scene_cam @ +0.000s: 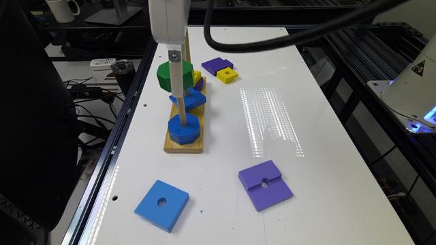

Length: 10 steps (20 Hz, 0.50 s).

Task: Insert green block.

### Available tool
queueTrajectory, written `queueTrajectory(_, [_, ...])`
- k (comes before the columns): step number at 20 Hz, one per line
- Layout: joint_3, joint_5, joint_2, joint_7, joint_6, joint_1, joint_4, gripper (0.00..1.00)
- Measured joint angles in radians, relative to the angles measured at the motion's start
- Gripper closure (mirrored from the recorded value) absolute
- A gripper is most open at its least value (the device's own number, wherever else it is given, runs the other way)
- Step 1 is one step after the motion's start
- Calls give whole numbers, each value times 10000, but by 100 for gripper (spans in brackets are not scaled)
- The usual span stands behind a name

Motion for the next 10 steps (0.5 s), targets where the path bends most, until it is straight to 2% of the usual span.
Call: queueTrajectory(10, [-3, -32, 95, 0, 102, 0, -53, 100])
